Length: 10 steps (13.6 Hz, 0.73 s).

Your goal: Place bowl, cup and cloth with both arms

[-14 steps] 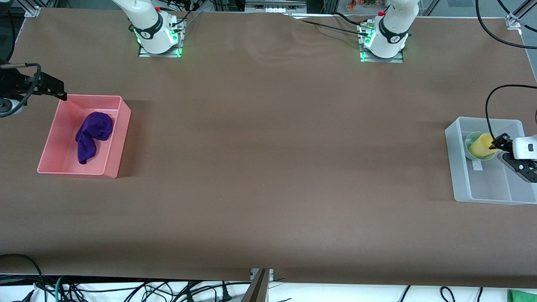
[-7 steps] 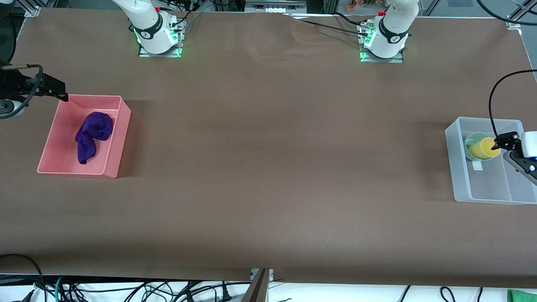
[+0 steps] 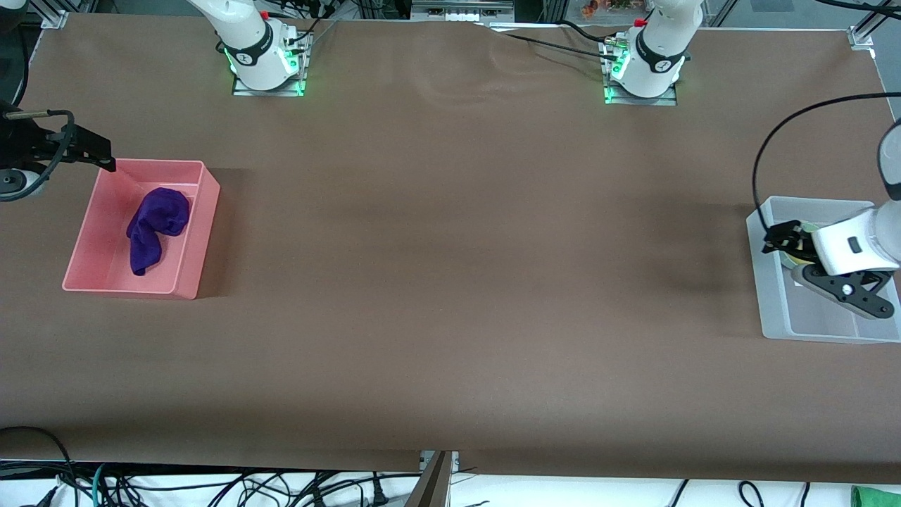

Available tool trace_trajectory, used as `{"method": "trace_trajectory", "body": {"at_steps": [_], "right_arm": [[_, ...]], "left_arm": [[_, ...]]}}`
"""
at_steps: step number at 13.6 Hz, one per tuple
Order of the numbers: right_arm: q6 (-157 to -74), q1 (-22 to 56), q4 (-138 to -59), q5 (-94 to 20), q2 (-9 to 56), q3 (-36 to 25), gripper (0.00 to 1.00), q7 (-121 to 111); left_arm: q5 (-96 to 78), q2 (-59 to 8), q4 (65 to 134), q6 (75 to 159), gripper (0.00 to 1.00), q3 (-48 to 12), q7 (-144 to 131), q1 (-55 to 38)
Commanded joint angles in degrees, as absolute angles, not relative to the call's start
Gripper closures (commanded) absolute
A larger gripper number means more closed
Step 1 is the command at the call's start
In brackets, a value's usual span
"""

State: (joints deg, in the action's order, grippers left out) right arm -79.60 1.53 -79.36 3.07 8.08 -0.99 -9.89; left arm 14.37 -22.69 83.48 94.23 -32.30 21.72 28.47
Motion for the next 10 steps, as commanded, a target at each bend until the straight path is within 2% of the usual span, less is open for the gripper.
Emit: {"method": "trace_trajectory", "body": {"at_steps": [1, 3, 4, 7, 10], "right_arm": [[-79.89, 1.58, -79.19, 3.87, 8.09, -0.70, 0.00, -9.40], [-79.89, 1.58, -79.19, 3.78, 8.09, -0.70, 0.00, -9.40], [-79.89, 1.50, -79.19, 3.78, 8.09, -0.79, 0.00, -9.40], [-79.89, 1.49, -79.19, 3.78, 8.09, -0.79, 0.00, -9.49], [-79.89, 1.49, -79.19, 3.78, 8.09, -0.79, 0.00, -9.58]], "left_arm": [[7.33, -15.49, 84.28, 91.58, 0.00, -18.35, 9.90, 13.95], [0.74, -11.45, 86.56, 92.71, 0.00, -8.66, 1.79, 6.01], [-1.73, -8.55, 88.66, 95.33, 0.00, -5.92, 0.10, 3.54], [-2.29, -1.16, 97.45, 97.38, 0.00, -3.61, -4.20, 0.53], [-2.20, -0.09, 98.70, 98.35, 0.00, -3.60, -4.31, 0.00]]}}
